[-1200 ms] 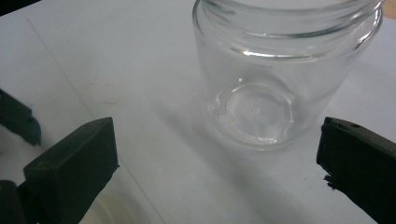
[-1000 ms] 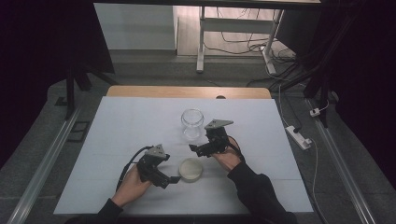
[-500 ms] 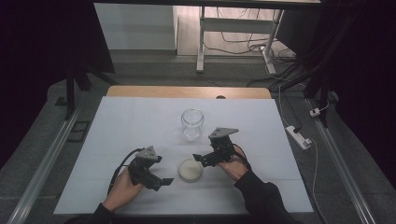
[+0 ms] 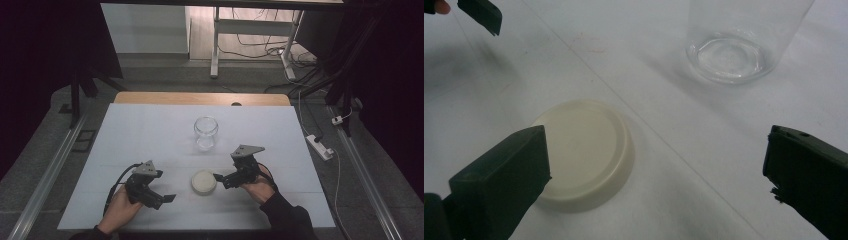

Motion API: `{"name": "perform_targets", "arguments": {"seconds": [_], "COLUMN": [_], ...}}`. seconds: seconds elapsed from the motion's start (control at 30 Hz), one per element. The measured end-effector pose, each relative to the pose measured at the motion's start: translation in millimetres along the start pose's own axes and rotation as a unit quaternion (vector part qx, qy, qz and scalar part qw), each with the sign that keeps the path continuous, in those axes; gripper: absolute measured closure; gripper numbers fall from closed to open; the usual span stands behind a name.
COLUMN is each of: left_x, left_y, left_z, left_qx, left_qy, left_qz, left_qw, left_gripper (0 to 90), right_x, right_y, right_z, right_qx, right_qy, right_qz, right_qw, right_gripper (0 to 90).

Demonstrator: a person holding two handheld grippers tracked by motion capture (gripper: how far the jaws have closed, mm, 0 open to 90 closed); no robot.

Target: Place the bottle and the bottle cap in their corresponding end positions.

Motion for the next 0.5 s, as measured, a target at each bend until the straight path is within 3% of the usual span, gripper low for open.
{"name": "perform_targets", "arguments": {"seconds": [0.5], "left_x": [-23.7], "left_y": [-30.7], "left_z": [8.8], "left_qx": [0.023], "left_qy": [-0.029], "left_qz": [-0.025], "left_qw": [0.999], "left_gripper": [0.0], "right_x": [-24.9], "right_y": [-38.1], "right_z": [4.9], "right_qx": [-0.029], "right_qy": [-0.003], "right_qz": [0.002], "right_qw": [0.9996], "right_gripper": [0.0]}}
Point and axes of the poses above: each handheld gripper's, and its own axes: y roughly forward along the jaws, x roughly out of its top, z roughly to its left, the point moved 10 cm from there along y, roughly forward along the jaws, and after that the axes turned 9 degrees about -y, right-handed, at the moved point
